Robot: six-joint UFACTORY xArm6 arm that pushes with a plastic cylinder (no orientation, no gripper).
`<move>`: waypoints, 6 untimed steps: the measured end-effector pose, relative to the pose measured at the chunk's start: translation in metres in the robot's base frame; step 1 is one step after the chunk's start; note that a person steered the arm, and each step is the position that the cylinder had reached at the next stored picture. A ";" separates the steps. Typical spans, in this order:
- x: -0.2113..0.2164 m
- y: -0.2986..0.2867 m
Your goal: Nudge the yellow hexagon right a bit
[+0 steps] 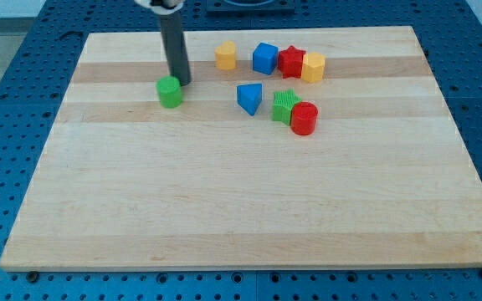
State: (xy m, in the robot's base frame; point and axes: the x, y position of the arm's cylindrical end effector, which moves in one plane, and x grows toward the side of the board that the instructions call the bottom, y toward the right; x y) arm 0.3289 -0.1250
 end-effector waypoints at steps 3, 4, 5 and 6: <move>-0.012 0.124; -0.005 0.183; 0.000 0.220; 0.025 0.203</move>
